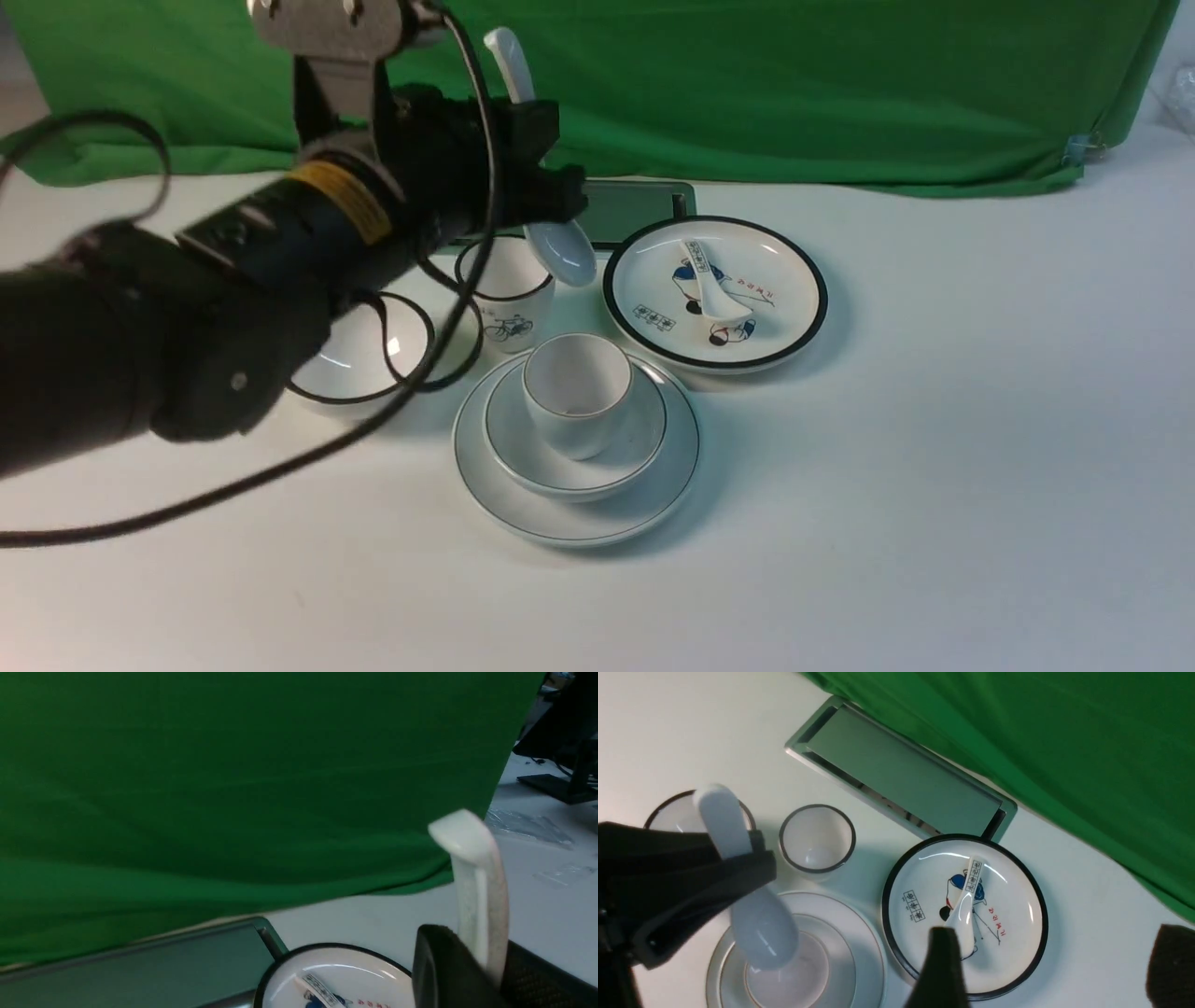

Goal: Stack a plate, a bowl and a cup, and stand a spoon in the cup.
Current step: Use the left arm to put the blue soup spoon into the blue teacup in the middle

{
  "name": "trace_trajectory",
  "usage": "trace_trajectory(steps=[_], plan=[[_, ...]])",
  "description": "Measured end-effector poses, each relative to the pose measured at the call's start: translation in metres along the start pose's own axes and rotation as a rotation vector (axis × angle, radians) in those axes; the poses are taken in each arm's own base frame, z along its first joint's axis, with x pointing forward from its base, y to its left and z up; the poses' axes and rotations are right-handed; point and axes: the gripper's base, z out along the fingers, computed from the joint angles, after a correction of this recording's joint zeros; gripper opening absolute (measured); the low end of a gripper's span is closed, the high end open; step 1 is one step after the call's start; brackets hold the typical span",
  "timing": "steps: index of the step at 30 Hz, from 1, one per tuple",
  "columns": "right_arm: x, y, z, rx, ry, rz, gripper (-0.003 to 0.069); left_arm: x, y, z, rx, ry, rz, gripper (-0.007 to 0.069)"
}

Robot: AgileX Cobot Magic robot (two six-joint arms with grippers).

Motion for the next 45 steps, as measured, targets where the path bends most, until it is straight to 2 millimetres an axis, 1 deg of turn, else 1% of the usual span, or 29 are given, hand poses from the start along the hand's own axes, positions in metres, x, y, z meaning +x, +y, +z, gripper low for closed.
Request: trace_trajectory(steps=[1, 4, 6, 8, 14, 18, 25, 31, 33, 34, 35, 37, 38, 39, 40, 41, 43, 44, 45], plan=[[0.0, 0.0, 0.0, 0.0, 0.0, 0.002, 0.0573, 0.01, 0.001, 0.006, 0.012, -0.024, 0.035, 0.0036], [0.0, 0.0, 0.0, 0.0, 0.0, 0.002, 0.0573, 0.025, 0.0, 0.013, 0.041, -0.017, 0.094, 0.0036], [0.0, 0.0, 0.0, 0.0, 0.0, 0.002, 0.0573, 0.033, 0.0, 0.015, 0.049, 0.004, 0.114, 0.0036], [0.0, 0.0, 0.0, 0.0, 0.0, 0.002, 0.0573, 0.037, 0.0, 0.014, 0.054, 0.011, 0.13, 0.0036], [0.0, 0.0, 0.0, 0.0, 0.0, 0.002, 0.0573, 0.055, 0.001, 0.009, 0.072, 0.038, 0.201, 0.0036], [0.0, 0.0, 0.0, 0.0, 0.0, 0.004, 0.0573, 0.064, -0.002, 0.012, 0.115, 0.017, 0.225, 0.0036], [0.0, 0.0, 0.0, 0.0, 0.0, 0.006, 0.0573, 0.081, 0.0, 0.017, 0.128, 0.062, 0.273, 0.0036], [0.0, 0.0, 0.0, 0.0, 0.0, 0.007, 0.0573, 0.09, 0.001, 0.02, 0.128, 0.092, 0.288, 0.0051], [0.0, 0.0, 0.0, 0.0, 0.0, 0.007, 0.0573, 0.094, 0.001, 0.02, 0.132, 0.108, 0.292, 0.0076], [0.0, 0.0, 0.0, 0.0, 0.0, 0.007, 0.0573, 0.094, 0.001, 0.021, 0.133, 0.11, 0.293, 0.0102], [0.0, 0.0, 0.0, 0.0, 0.0, 0.007, 0.0573, 0.094, 0.001, 0.021, 0.133, 0.11, 0.293, 0.0106], [0.0, 0.0, 0.0, 0.0, 0.0, 0.007, 0.0573, 0.095, 0.001, 0.021, 0.137, 0.108, 0.296, 0.0178], [0.0, 0.0, 0.0, 0.0, 0.0, 0.007, 0.0573, 0.095, 0.001, 0.021, 0.138, 0.108, 0.297, 0.0185], [0.0, 0.0, 0.0, 0.0, 0.0, 0.007, 0.0573, 0.092, 0.0, 0.02, 0.141, 0.099, 0.303, 0.0255], [0.0, 0.0, 0.0, 0.0, 0.0, 0.007, 0.0573, 0.092, 0.0, 0.02, 0.141, 0.1, 0.304, 0.0262], [0.0, 0.0, 0.0, 0.0, 0.0, 0.006, 0.0573, 0.087, 0.0, 0.017, 0.139, 0.106, 0.31, 0.0316], [0.0, 0.0, 0.0, 0.002, -0.001, 0.001, 0.0573, 0.081, -0.001, 0.014, 0.132, 0.111, 0.314, 0.0353], [0.0, -0.002, -0.005, 0.017, -0.008, -0.015, 0.0571, 0.069, -0.001, 0.007, 0.113, 0.143, 0.325, 0.0394], [0.0, -0.002, -0.005, 0.02, -0.008, -0.017, 0.0571, 0.066, -0.001, 0.006, 0.113, 0.135, 0.325, 0.0397]])
